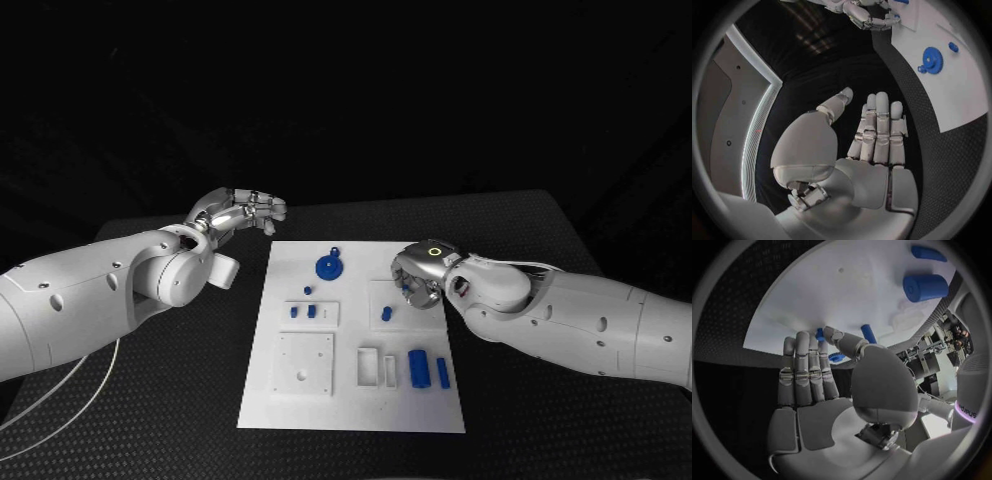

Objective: Assemble the parts on the task board

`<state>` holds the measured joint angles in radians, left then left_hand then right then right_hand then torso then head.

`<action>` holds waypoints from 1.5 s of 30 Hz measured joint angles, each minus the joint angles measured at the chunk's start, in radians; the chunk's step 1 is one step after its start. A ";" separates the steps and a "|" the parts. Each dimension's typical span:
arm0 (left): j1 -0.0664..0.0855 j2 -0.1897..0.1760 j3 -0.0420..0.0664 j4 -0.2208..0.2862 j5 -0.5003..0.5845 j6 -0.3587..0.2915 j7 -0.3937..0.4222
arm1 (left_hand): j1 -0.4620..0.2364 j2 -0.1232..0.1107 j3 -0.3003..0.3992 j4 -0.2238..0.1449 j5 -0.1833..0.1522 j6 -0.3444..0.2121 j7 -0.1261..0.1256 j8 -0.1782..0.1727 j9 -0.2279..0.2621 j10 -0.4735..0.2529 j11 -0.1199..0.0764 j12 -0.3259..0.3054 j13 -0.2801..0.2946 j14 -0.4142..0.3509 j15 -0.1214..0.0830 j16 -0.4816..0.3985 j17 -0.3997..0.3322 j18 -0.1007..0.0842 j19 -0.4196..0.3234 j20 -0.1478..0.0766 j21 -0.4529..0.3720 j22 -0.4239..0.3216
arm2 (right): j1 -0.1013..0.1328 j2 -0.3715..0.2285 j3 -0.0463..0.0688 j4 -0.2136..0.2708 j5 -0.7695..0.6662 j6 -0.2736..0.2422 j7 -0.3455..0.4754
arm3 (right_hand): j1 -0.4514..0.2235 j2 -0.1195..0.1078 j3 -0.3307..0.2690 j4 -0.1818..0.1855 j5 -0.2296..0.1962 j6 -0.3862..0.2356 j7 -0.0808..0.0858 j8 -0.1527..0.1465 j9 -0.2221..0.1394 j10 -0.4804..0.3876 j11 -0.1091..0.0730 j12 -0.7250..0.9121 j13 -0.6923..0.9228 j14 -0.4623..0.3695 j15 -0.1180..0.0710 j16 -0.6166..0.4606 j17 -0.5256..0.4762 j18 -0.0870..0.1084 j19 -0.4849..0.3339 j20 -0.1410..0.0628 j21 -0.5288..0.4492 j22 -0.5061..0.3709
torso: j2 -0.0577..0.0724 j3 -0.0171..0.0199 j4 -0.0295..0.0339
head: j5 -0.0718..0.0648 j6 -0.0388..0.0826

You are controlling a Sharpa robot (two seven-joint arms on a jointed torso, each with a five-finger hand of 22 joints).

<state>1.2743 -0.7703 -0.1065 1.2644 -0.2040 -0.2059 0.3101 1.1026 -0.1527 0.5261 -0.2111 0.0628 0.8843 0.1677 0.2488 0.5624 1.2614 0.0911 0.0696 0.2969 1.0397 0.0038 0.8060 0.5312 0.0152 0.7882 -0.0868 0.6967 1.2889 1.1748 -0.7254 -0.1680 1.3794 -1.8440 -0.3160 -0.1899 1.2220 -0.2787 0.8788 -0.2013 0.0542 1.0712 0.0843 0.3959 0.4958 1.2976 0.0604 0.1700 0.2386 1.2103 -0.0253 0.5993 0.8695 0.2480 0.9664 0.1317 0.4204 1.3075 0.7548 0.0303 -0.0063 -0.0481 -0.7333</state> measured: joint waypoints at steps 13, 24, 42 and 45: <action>0.000 0.000 0.000 0.001 0.000 0.000 0.000 | 0.000 0.000 0.000 0.000 0.000 0.000 0.000 0.000 0.000 0.000 0.000 0.000 -0.001 0.000 0.000 0.000 0.001 0.000 0.000 0.000 -0.004 0.000 | -0.004 -0.002 -0.003 0.008 -0.036 -0.011 -0.014 | 0.011 0.003 0.004 -0.005 -0.001 0.021 -0.007 0.010 0.019 0.025 -0.011 0.015 0.028 0.029 -0.017 0.016 0.018 0.000 0.037 -0.016 0.021 0.000 | 0.000 0.0003 0.0004 | -0.002 0.000; 0.000 -0.001 0.000 0.001 0.000 0.000 0.000 | 0.000 0.000 0.000 0.000 0.000 -0.004 0.004 0.000 0.000 0.000 0.000 0.000 -0.001 0.000 0.000 -0.004 0.002 0.000 0.000 0.000 -0.004 0.001 | -0.006 -0.011 -0.004 0.019 -0.043 -0.022 -0.021 | 0.013 0.005 0.004 -0.005 -0.004 0.024 -0.010 0.010 0.022 0.027 -0.013 0.019 0.033 0.031 -0.017 0.020 0.021 0.000 0.041 -0.019 0.024 0.000 | 0.000 -0.0005 0.0005 | -0.003 0.002; 0.000 -0.002 0.000 -0.002 0.000 0.000 -0.001 | 0.000 0.000 0.000 0.000 0.000 -0.004 0.004 0.000 0.000 0.000 0.000 0.000 -0.001 0.000 0.000 -0.004 0.004 0.000 0.000 0.000 -0.004 0.002 | 0.007 -0.034 0.014 0.049 -0.028 -0.026 -0.019 | 0.013 0.005 0.007 -0.001 -0.005 0.025 -0.011 0.010 0.027 0.031 -0.016 0.019 0.040 0.038 -0.017 0.020 0.025 0.000 0.041 -0.019 0.024 0.001 | 0.000 -0.0006 0.0003 | -0.004 0.007; 0.000 -0.002 0.000 -0.003 0.000 0.000 -0.001 | 0.000 0.000 0.000 0.000 0.000 -0.004 0.004 0.000 0.000 0.000 0.000 0.000 -0.001 0.000 0.000 -0.004 0.004 0.000 0.000 0.000 -0.004 0.002 | 0.017 -0.041 0.020 0.055 -0.017 -0.022 -0.018 | 0.013 0.005 0.007 -0.001 -0.008 0.025 -0.011 0.010 0.027 0.030 -0.016 0.019 0.042 0.038 -0.017 0.020 0.025 0.000 0.044 -0.023 0.024 0.001 | 0.000 -0.0004 -0.0001 | -0.004 0.008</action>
<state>1.2743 -0.7719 -0.1066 1.2612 -0.2042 -0.2060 0.3092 1.1026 -0.1527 0.5261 -0.2111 0.0628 0.8807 0.1713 0.2488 0.5624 1.2614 0.0911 0.0696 0.2961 1.0397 0.0038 0.8021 0.5350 0.0152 0.7881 -0.0869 0.6929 1.2904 1.1922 -0.7662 -0.1483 1.4347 -1.8612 -0.3380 -0.2084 1.2348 -0.2738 0.8860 -0.2027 0.0463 1.0958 0.0735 0.4055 0.5227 1.3281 0.0440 0.1894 0.2801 1.2486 -0.0425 0.6191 0.8945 0.2479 1.0106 0.1090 0.4448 1.3081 0.7549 0.0299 -0.0064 -0.0523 -0.7256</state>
